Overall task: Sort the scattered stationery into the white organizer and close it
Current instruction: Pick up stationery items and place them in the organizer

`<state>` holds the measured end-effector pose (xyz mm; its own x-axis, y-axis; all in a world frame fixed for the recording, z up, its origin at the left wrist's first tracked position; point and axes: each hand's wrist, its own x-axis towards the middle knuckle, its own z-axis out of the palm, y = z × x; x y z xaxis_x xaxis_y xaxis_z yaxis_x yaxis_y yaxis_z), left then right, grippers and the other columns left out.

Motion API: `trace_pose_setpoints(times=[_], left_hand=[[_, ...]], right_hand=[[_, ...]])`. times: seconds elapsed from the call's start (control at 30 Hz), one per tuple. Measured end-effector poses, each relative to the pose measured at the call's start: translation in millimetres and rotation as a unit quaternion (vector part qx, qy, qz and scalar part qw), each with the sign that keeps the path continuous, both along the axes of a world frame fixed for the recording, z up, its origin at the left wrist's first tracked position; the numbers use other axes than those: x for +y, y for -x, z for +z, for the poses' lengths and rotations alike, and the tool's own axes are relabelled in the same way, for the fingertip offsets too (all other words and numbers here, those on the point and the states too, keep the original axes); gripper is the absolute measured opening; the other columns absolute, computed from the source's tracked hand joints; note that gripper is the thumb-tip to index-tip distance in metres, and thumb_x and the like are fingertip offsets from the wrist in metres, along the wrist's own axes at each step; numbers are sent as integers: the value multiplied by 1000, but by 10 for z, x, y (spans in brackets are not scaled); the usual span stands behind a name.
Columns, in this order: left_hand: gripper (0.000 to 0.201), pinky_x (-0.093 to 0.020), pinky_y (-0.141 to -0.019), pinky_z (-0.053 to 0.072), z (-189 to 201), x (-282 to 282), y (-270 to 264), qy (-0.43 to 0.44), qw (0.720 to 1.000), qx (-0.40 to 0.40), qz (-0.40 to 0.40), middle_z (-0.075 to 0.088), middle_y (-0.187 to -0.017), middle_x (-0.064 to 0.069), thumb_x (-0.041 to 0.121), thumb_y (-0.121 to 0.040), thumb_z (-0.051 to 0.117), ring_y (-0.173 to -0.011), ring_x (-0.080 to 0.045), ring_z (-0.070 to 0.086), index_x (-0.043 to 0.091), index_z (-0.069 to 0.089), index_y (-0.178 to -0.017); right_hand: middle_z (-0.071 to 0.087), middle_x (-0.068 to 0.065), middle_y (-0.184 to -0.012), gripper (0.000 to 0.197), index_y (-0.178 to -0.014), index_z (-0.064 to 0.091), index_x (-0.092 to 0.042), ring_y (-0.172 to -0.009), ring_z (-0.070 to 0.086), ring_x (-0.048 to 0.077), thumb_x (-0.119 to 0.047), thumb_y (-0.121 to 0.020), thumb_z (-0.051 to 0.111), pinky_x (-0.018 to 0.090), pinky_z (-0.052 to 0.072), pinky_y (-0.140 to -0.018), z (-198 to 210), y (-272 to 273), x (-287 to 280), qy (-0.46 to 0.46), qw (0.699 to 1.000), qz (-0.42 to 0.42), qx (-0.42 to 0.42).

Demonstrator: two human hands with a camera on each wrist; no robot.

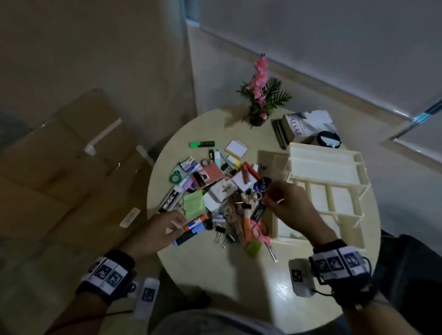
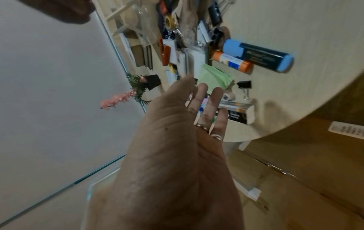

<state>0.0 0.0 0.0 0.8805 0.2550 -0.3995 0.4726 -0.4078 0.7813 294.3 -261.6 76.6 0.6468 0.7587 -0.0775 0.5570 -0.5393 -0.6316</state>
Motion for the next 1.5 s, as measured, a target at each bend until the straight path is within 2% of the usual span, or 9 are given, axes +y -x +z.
trace_pose_setpoints(times=[0.2, 0.33, 0.43, 0.53, 0.7, 0.9, 1.1, 1.23, 1.5], left_hand=[[20, -42, -95, 59, -303, 320, 123, 3, 1000, -3, 22, 68, -114, 15, 21, -97, 71, -105, -8, 68, 32, 67, -113], [13, -35, -90, 59, -385, 474, -24, -8, 999, -20, 23, 70, -112, 10, 17, -98, 70, -104, -7, 68, 26, 66, -107], [12, -22, -79, 52, -381, 558, -215, -13, 999, -31, 34, 70, -107, 4, 13, -98, 68, -91, -1, 66, 23, 66, -105], [11, -14, -72, 47, -357, 615, -424, -35, 998, -30, 34, 68, -102, 4, 13, -98, 67, -81, 1, 63, 19, 67, -107], [16, -32, -86, 55, -372, 573, -659, -43, 999, -13, 13, 66, -115, 2, 17, -98, 67, -95, -16, 65, 19, 65, -114], [19, -37, -86, 57, -383, 560, -736, -60, 998, -12, 12, 64, -113, 6, 18, -97, 69, -90, -15, 63, 18, 66, -116], [18, -40, -87, 58, -420, 720, -1008, -100, 995, -22, 3, 65, -119, -3, 16, -95, 69, -101, -20, 65, 18, 64, -113], [24, -42, -88, 56, -517, 754, -1382, -156, 988, 4, 6, 58, -122, -9, 13, -92, 67, -105, -29, 62, 15, 63, -115], [64, -53, -98, 50, -742, 670, -1896, -267, 959, 88, -42, 46, -136, -19, 41, -88, 73, -130, -41, 43, 12, 46, -138]], right_hand=[[66, 2, -75, 10, -81, 69, -9, -69, 60, 19, -12, -83, 78, 31, 46, -62, -859, 356, 186, 153, 987, 13, 56], [66, -4, -79, 11, -90, 69, -12, -72, 61, 16, -20, -87, 76, 22, 42, -58, -1028, 468, 474, 148, 987, -32, 53], [65, -4, -84, 17, -88, 65, -16, -75, 63, 15, -29, -88, 75, 32, 47, -61, -1088, 467, 814, 89, 993, -25, 67], [59, 10, -123, 59, -127, 57, -13, -109, 58, 29, -41, -81, 82, 43, 53, -87, -1203, 444, 1081, 115, 990, -49, 63], [52, 13, -141, 103, -152, 37, -22, -124, 54, 35, -63, -70, 85, 46, 53, -95, -1347, 463, 1302, 143, 985, -71, 64], [56, 8, -130, 82, -138, 47, -37, -115, 57, 34, -58, -69, 85, 47, 57, -86, -1449, 437, 1323, 155, 985, -65, 32], [55, 19, -125, 72, -137, 48, -7, -111, 56, 40, -28, -78, 84, 50, 54, -89, -1330, 477, 1335, 181, 982, -60, 15], [59, 11, -114, 53, -120, 56, -9, -97, 58, 30, -28, -77, 80, 40, 53, -74, -1332, 446, 1236, 189, 978, -87, 22], [72, 6, -93, 9, -100, 72, -13, -78, 67, 24, -16, -92, 70, 36, 53, -64, -1123, 437, 868, 30, 991, -109, -68]])
